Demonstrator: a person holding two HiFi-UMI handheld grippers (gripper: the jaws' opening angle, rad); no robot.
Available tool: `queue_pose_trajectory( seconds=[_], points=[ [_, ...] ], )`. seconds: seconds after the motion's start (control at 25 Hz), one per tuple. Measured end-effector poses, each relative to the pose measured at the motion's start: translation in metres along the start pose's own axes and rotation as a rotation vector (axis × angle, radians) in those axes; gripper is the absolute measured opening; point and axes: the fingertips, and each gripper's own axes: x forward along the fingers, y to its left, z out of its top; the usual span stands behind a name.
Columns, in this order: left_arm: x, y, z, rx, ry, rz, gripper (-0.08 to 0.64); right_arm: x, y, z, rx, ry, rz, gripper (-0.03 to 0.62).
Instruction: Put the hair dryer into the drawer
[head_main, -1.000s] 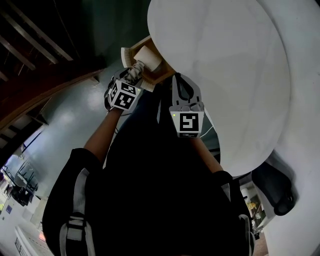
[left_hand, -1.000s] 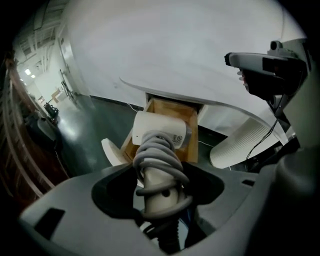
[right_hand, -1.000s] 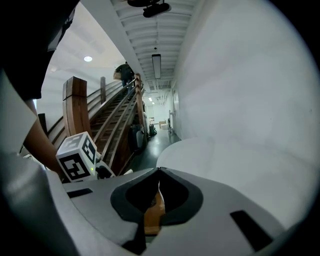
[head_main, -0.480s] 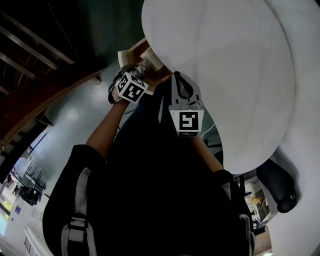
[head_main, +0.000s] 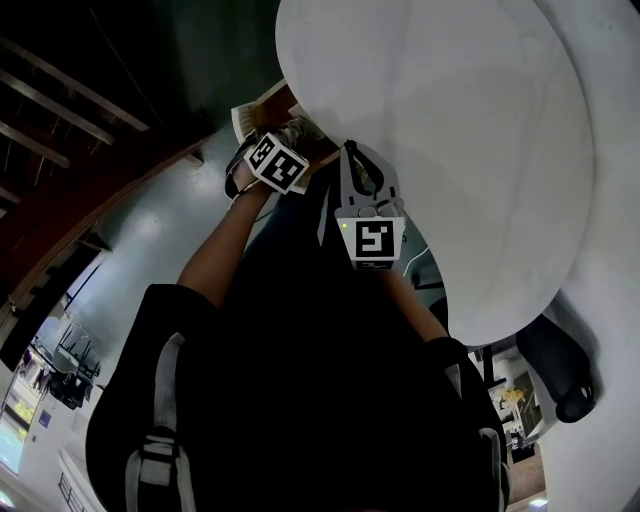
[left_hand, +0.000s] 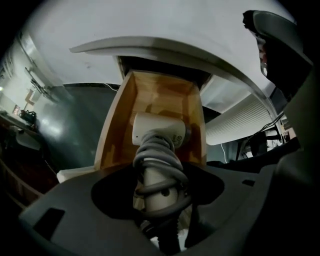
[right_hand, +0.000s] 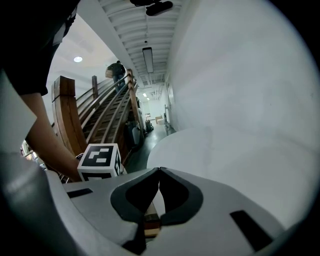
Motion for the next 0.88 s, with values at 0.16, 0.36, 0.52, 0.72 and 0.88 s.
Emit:
queue_pose_trajectory(
  seconds=[0.16, 0.36, 0.52, 0.72, 0.88],
  points=[
    [0.006, 0.002, -0.004, 0.021, 0.054, 0.004, 0.28, 0.005, 0.001, -0.003, -0.002, -0.002, 0.001, 0.022],
    [0.01, -0.001, -0.006, 0.042, 0.1, 0.012, 0.281, 0.005, 0.006, -0.006, 0.022, 0.001, 0.017, 0.021],
    [0.014, 0.001, -0.009, 0.053, 0.147, 0.03, 0.281, 0.006, 0.008, -0.008, 0.013, -0.003, 0.016, 0.023],
    [0.018, 0.002, -0.014, 0.079, 0.199, 0.06, 0.285, 0.003, 0.009, -0.009, 0.006, -0.007, 0.008, 0.021],
    [0.018, 0.002, -0.015, 0.071, 0.213, 0.047, 0.295, 0.001, 0.009, -0.009, 0.014, -0.008, -0.004, 0.022]
  ],
)
